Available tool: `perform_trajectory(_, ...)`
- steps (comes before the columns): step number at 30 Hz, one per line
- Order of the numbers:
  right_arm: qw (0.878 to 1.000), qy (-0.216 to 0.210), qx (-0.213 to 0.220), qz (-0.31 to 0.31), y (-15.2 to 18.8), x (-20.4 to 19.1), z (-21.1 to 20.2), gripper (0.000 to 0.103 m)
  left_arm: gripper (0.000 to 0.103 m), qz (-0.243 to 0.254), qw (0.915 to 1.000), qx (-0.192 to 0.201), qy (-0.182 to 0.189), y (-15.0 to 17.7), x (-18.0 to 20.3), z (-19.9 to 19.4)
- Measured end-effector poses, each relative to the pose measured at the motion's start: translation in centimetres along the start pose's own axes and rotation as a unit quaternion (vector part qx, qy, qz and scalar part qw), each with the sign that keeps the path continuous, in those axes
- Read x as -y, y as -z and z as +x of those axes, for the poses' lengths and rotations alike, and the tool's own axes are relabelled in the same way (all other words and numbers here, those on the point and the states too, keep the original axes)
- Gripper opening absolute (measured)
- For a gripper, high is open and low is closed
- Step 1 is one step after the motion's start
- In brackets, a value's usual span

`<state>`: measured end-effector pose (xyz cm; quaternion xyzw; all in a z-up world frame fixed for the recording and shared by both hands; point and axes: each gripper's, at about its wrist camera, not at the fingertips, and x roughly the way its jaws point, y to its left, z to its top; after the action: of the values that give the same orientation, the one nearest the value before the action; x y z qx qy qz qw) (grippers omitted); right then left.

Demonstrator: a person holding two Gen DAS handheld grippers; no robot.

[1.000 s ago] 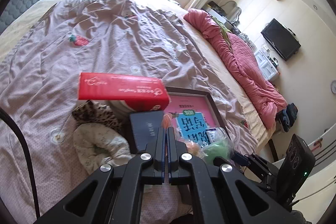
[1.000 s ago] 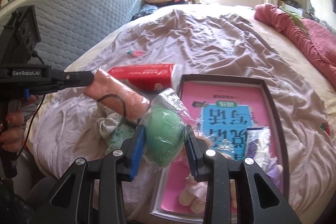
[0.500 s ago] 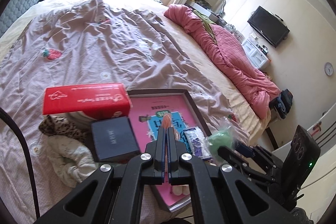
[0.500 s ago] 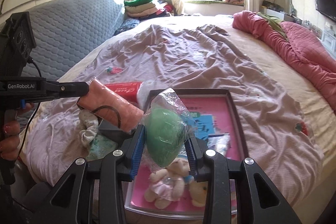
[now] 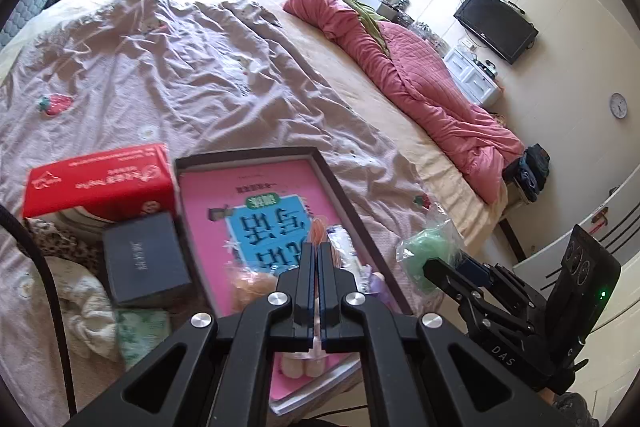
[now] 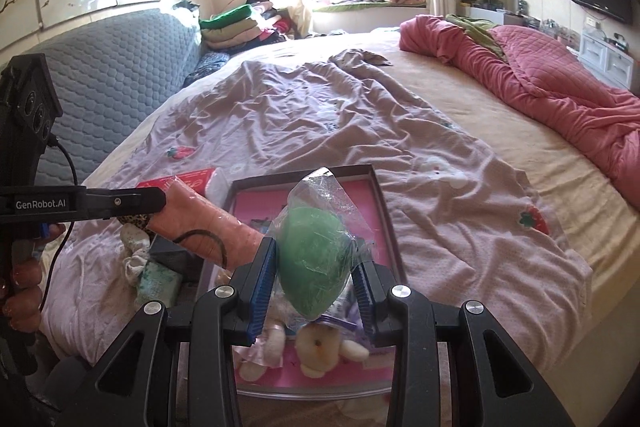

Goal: Organize soft objects
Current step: 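Carry the pink roll and the green egg bag over the pink tray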

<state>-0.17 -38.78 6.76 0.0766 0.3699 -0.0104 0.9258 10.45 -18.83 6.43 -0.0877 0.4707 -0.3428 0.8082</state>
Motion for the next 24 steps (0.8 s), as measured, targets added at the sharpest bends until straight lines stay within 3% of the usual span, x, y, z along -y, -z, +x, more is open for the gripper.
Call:
perform_trajectory(12,1.000,0.010,-0.011,0.018,0.9,2.1,0.2,0.038,0.001,0.006,0.9996,-0.028,0.006,0.9,1.4,3.6)
perform_trajectory(24,0.999,-0.011,-0.046,-0.010,1.8,-0.6,3.5,0.038,0.001,-0.020,0.9987,-0.043,-0.021,2.0,-1.7,5.1)
